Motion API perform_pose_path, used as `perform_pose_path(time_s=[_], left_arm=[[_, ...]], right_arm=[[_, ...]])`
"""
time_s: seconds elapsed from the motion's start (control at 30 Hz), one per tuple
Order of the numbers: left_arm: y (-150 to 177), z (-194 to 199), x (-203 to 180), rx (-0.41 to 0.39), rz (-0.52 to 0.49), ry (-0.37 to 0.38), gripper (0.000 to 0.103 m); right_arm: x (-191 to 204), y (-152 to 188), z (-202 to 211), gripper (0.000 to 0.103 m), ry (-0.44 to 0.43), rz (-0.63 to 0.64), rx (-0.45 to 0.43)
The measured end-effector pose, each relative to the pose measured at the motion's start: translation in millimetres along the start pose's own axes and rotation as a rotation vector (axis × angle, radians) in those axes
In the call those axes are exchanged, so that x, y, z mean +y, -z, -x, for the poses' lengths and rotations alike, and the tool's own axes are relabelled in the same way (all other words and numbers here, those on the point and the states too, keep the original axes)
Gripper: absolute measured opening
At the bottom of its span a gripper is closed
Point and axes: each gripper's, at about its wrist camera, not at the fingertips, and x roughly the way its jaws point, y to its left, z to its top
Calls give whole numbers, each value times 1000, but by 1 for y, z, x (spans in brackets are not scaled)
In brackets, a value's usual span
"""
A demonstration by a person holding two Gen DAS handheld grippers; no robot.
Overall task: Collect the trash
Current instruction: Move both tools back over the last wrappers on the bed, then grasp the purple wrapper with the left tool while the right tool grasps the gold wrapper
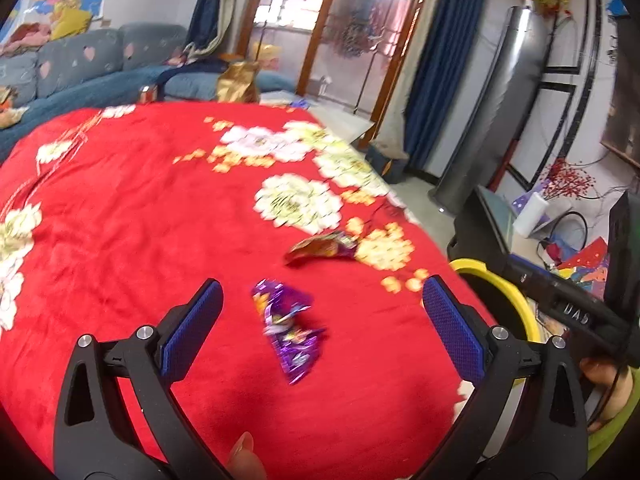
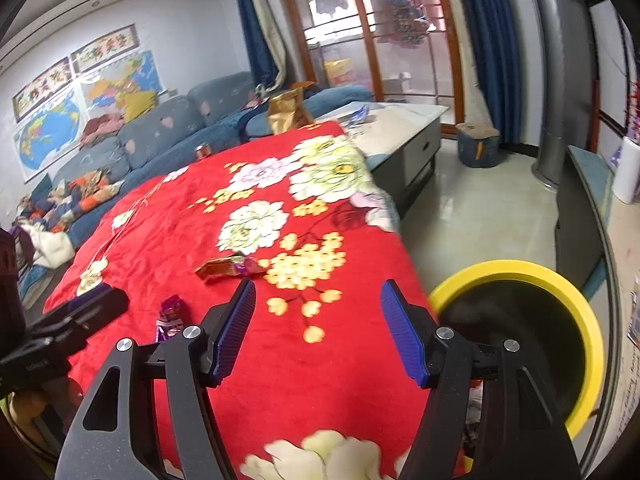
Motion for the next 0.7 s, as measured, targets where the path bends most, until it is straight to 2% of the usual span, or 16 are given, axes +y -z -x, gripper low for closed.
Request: perform_pose_path(time_s=[0.13, 0.2, 0.37, 0.47, 0.53, 0.7], left_arm=[[5, -7, 14, 43, 26, -4, 92], [9, -11, 21, 62, 50, 5, 87], [15, -19, 30, 98, 82, 29, 72], [18, -24, 32, 122, 99, 54, 69], [21, -27, 32, 135, 101, 65, 58], [27, -34, 30, 163, 101, 83, 46]], right_arm=[[13, -6, -18, 63, -34, 36, 31], [20, -9, -29, 63, -55, 46, 52], [35, -16, -54, 63, -87, 85, 91], [42, -20, -68, 63, -92, 115, 112], [45, -22, -78, 63, -102, 125, 131], [53, -24, -101, 63, -129, 145, 174]])
